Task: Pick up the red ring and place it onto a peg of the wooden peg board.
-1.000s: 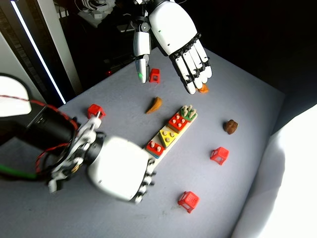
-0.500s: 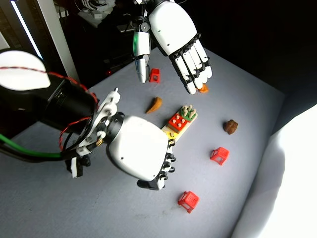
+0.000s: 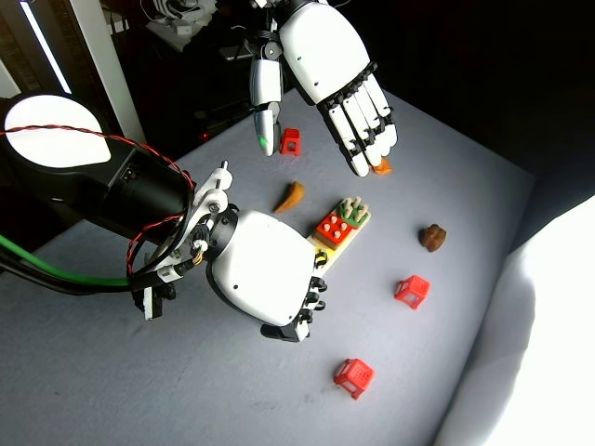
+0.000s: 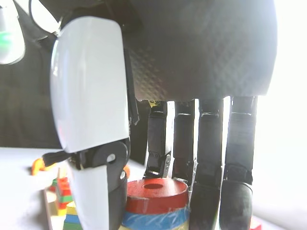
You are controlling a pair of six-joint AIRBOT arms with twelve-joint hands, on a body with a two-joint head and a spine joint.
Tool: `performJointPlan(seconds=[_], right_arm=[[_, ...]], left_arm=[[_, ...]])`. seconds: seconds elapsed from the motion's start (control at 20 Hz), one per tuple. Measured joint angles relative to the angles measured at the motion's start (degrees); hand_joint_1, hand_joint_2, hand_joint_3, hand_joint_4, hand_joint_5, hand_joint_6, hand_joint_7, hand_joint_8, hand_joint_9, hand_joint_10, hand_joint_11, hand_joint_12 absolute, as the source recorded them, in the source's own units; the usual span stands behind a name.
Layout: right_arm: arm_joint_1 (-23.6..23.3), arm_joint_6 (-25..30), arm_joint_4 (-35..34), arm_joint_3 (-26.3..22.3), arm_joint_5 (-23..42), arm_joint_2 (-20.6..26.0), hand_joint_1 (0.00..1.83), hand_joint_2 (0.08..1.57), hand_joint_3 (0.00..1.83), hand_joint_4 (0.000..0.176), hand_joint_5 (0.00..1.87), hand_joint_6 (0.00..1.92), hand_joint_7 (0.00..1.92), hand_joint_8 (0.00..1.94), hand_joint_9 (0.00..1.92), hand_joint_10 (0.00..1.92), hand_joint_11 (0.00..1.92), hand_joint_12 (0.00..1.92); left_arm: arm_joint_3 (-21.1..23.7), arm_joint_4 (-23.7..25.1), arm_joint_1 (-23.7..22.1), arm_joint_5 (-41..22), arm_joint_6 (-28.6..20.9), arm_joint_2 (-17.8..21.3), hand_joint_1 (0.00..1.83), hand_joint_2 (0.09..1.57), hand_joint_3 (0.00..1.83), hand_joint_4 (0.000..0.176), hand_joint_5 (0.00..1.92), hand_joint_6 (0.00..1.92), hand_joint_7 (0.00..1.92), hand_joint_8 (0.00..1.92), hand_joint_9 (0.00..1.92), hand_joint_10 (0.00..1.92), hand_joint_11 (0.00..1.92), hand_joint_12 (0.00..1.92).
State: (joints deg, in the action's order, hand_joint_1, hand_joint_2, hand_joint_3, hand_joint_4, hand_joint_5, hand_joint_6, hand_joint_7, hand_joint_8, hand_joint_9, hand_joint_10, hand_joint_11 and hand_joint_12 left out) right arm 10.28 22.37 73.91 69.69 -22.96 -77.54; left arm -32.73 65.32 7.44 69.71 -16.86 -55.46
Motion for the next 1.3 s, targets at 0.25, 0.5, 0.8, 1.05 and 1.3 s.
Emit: performJointPlan(seconds=[0.25, 0.5, 0.8, 1.05, 1.3], right_arm=[[0.35, 0.00, 0.09, 0.00, 0.04, -1.07, 1.37, 1.11, 0.00, 0.000, 0.94, 1.09, 0.97, 0.89, 0.94, 1.18, 0.78, 1.39], [0.79, 0.07, 0.22, 0.72, 0.31, -1.29, 1.37, 1.11, 0.00, 0.000, 0.92, 1.12, 0.96, 0.91, 0.94, 1.16, 0.80, 1.34], [1.03, 0.28, 1.05, 1.79, 1.01, -1.31, 1.37, 1.11, 0.00, 0.000, 0.93, 1.09, 0.99, 0.86, 0.97, 1.12, 0.83, 1.29], [1.44, 0.31, 1.07, 1.77, 1.03, -1.29, 1.37, 1.11, 0.00, 0.000, 0.94, 1.09, 0.97, 0.89, 0.96, 1.14, 0.81, 1.29], [2.12, 4.13, 4.57, 1.77, 1.46, -1.29, 1.21, 1.10, 0.00, 0.000, 0.69, 0.69, 0.78, 0.58, 0.75, 0.57, 0.47, 1.26]], left_arm=[[0.00, 0.00, 0.00, 0.00, 0.00, 0.00, 0.00, 1.09, 0.00, 0.000, 0.06, 0.00, 0.03, 0.00, 0.03, 0.00, 0.00, 0.18], [0.00, 0.00, 0.00, -0.04, 0.00, 0.00, 0.00, 1.09, 0.00, 0.000, 0.08, 0.01, 0.06, 0.01, 0.05, 0.01, 0.00, 0.18], [0.00, 0.00, 0.00, -0.02, 0.00, -0.02, 0.00, 1.10, 0.00, 0.000, 0.11, 0.00, 0.09, 0.01, 0.08, 0.00, 0.00, 0.23], [0.00, 0.00, 0.00, -0.02, 0.00, 0.00, 0.00, 1.10, 0.00, 0.000, 0.09, 0.00, 0.07, 0.00, 0.06, 0.00, 0.00, 0.17], [0.00, 0.00, 0.00, -0.02, 0.00, -0.02, 0.00, 1.11, 0.00, 0.000, 0.08, 0.00, 0.05, 0.00, 0.03, 0.00, 0.00, 0.13]])
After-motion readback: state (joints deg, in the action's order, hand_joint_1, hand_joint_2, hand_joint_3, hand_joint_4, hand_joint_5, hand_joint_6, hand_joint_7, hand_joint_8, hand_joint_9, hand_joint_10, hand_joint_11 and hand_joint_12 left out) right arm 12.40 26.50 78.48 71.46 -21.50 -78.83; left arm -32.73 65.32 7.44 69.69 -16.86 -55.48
